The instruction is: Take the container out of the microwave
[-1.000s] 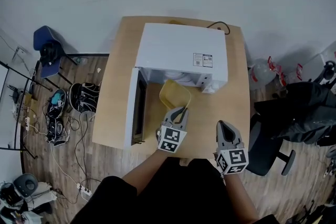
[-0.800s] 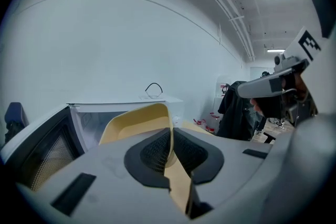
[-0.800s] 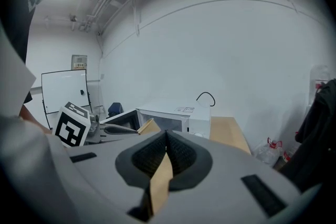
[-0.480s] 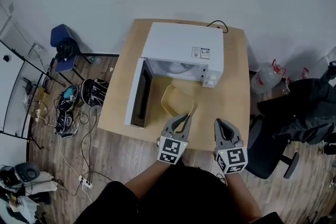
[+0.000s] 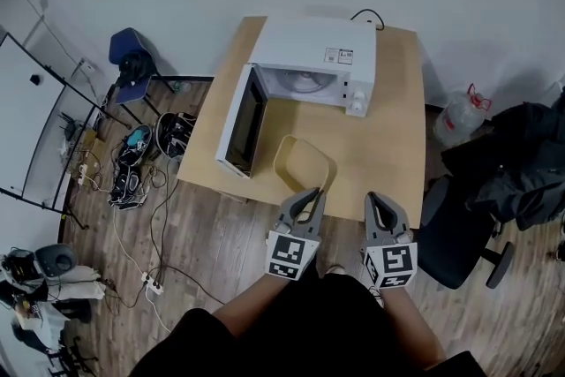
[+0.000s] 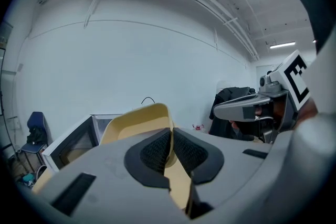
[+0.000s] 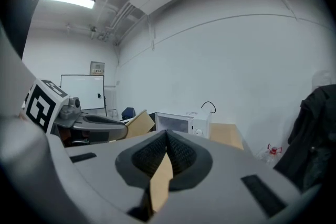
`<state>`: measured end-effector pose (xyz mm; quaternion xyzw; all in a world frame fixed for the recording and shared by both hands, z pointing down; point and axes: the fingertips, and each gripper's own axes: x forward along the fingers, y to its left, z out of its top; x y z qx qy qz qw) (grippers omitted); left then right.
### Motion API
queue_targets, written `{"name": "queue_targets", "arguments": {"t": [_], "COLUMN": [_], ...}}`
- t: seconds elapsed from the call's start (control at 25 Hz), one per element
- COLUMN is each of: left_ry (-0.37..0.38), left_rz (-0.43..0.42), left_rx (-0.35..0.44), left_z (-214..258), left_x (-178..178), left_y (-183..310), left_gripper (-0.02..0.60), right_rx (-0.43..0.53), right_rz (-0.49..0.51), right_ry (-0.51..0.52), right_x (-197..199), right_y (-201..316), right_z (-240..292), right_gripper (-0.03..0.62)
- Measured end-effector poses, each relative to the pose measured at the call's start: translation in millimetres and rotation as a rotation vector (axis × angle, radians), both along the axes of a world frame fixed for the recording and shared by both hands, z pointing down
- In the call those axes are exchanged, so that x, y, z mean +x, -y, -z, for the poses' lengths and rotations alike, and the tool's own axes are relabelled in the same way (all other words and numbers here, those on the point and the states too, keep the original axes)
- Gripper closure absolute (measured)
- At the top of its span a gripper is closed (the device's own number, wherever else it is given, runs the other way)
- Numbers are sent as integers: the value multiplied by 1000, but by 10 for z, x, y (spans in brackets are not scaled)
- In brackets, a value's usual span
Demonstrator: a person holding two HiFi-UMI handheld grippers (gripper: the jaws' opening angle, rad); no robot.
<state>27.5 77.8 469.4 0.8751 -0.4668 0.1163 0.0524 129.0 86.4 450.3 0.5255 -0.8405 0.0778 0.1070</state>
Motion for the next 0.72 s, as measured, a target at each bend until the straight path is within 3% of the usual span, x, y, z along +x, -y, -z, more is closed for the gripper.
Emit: {"name": "queue_targets", "arguments": {"t": [0.12,0.24,0.72], "left_ry": [39,16,-61], "left_rz": [-10,-5,51], "left_rx": [22,1,49], "left_z": [24,36,317], "left_x": [105,119,-124], "left_y": [-299,-491,-468], "left_gripper": [557,555,557], "right_rx": [0,3,30], "right_rz": [15,6,-63], "right_ry": [-4,11,22], "right_x": [23,70,326], "right_y": [-210,-398,-496], "right_z": [-8,3,179], "right_gripper": [534,534,534]}}
